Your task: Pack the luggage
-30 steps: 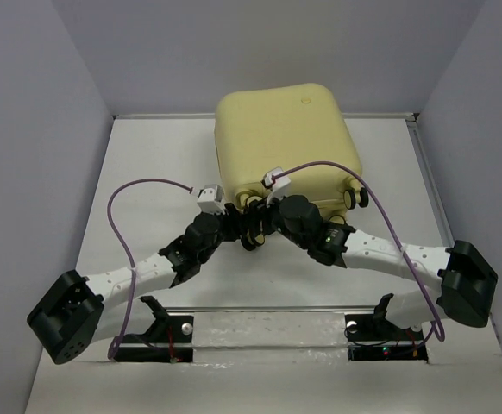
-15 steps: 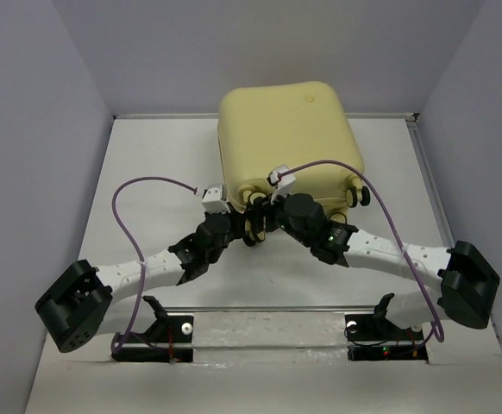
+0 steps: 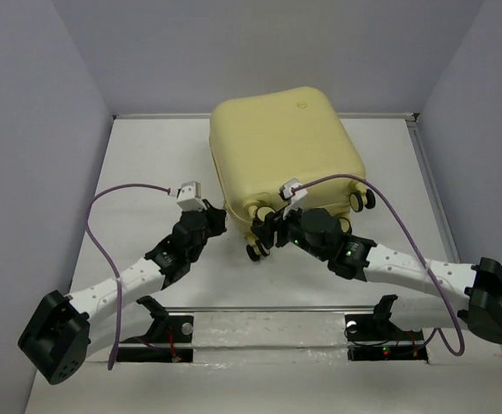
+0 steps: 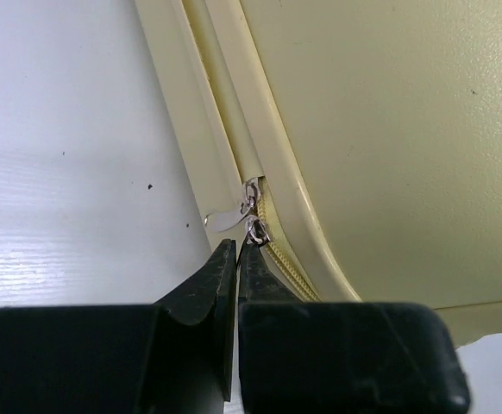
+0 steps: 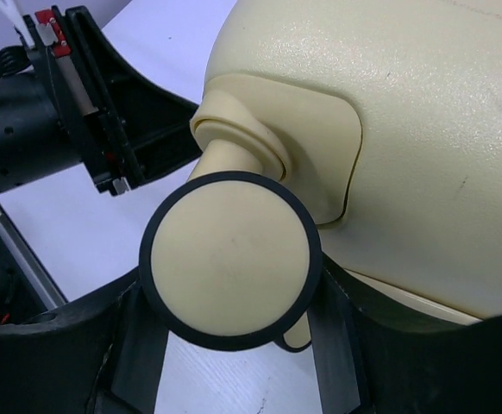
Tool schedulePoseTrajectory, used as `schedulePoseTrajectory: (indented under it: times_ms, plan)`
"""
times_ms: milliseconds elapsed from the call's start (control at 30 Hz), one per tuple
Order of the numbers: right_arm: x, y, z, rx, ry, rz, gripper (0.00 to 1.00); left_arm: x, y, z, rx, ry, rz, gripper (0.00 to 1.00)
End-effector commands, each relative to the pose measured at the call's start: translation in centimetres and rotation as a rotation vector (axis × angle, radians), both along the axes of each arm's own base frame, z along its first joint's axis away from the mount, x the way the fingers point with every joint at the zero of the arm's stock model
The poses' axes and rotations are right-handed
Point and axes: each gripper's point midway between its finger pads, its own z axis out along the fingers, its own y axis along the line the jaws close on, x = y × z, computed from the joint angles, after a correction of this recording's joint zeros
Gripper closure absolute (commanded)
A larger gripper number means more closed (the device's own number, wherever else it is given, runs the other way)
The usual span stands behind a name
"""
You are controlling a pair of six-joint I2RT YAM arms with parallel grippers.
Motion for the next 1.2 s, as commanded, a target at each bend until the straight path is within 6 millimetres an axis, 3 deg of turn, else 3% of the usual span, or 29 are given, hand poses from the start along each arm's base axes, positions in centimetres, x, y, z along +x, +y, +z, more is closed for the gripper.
schedulePoseTrajectory:
  times_ms: [0, 167, 233, 300, 333, 400, 433, 500, 567, 600, 633, 700, 733, 767, 800, 833, 933, 967, 1000, 1033, 1067, 1100, 1133, 1167]
  plan:
    - [0.2, -1.4, 8.3, 0.246, -0.118, -0.062, 0.93, 2.4, 9.0, 0.8, 0.087, -0.064, 0.340, 0.94]
    - [-0.6, -2.0, 8.3, 0.244, -0.116, -0.039, 0.93, 5.2, 10.6, 1.5, 0.066, -0.053, 0.386, 0.94]
    - [-1.1, -1.5, 8.3, 0.241, -0.112, 0.004, 0.93, 6.6, 10.2, 3.1, 0.053, -0.072, 0.390, 0.94]
    - [-1.4, -0.6, 7.7, 0.224, -0.101, 0.047, 0.93, 7.2, 9.5, 3.4, 0.032, -0.060, 0.373, 0.94]
    - [-2.0, 0.0, 7.5, 0.220, -0.091, 0.092, 0.93, 7.3, 8.7, 4.8, -0.009, -0.080, 0.341, 0.93]
    - [-2.9, 1.5, 7.3, 0.209, -0.079, 0.153, 0.93, 6.7, 8.2, 6.0, -0.065, -0.101, 0.316, 0.76]
    - [-3.2, 2.0, 7.2, 0.198, -0.084, 0.172, 0.93, 5.8, 8.4, 7.8, -0.108, -0.144, 0.309, 0.54]
    - [-3.9, 3.1, 7.8, 0.198, -0.087, 0.214, 0.93, 4.4, 9.0, 9.2, -0.128, -0.161, 0.309, 0.33]
    - [-5.2, 4.9, 7.5, 0.169, -0.087, 0.275, 0.93, 2.3, 9.7, 12.5, -0.159, -0.216, 0.293, 0.12]
    - [-5.6, 5.6, 8.5, 0.176, -0.100, 0.290, 0.93, 1.6, 10.0, 14.6, -0.165, -0.254, 0.283, 0.01]
    - [-6.3, 6.9, 8.0, 0.153, -0.096, 0.319, 0.93, 0.3, 10.3, 16.8, -0.184, -0.299, 0.264, 0.01]
    - [-6.5, 8.2, 8.0, 0.138, -0.090, 0.344, 0.93, -1.1, 10.7, 17.7, -0.150, -0.290, 0.243, 0.01]
    - [-6.9, 9.8, 7.9, 0.116, -0.076, 0.374, 0.79, -2.1, 11.1, 19.8, -0.157, -0.327, 0.235, 0.01]
    - [-6.5, 10.3, 7.5, 0.090, -0.062, 0.364, 0.61, -2.8, 11.4, 19.2, -0.123, -0.289, 0.228, 0.01]
    - [-6.1, 10.6, 7.9, 0.038, -0.042, 0.340, 0.26, -3.5, 11.6, 20.7, -0.125, -0.309, 0.223, 0.01]
    - [-5.6, 10.7, 7.4, -0.004, -0.032, 0.317, 0.08, -4.1, 11.8, 21.0, -0.117, -0.306, 0.216, 0.01]
    - [-5.5, 9.5, 7.2, -0.053, -0.046, 0.259, 0.00, -6.9, 12.6, 21.8, -0.096, -0.310, 0.180, 0.01]
    - [-5.5, 8.9, 8.1, -0.038, -0.060, 0.247, 0.00, -7.6, 12.7, 21.4, -0.074, -0.295, 0.165, 0.01]
    - [-5.6, 7.4, 10.3, 0.001, -0.088, 0.224, 0.01, -8.2, 12.8, 21.6, -0.075, -0.301, 0.156, 0.01]
    - [-5.6, 6.4, 10.9, 0.005, -0.103, 0.211, 0.04, -9.2, 13.1, 21.9, -0.085, -0.320, 0.150, 0.01]
    - [-5.8, 5.5, 11.8, 0.011, -0.117, 0.205, 0.00, -9.7, 13.4, 21.9, -0.088, -0.326, 0.149, 0.01]
    - [-6.1, 4.0, 13.8, 0.040, -0.146, 0.198, 0.00, -10.3, 13.6, 21.8, -0.087, -0.326, 0.146, 0.01]
    - [-6.2, 2.8, 13.9, 0.016, -0.145, 0.180, 0.00, -10.8, 13.8, 21.9, -0.095, -0.338, 0.146, 0.01]
    - [-5.9, -1.5, 17.0, 0.044, -0.224, 0.091, 0.00, -13.0, 14.7, 23.4, -0.140, -0.423, 0.143, 0.01]
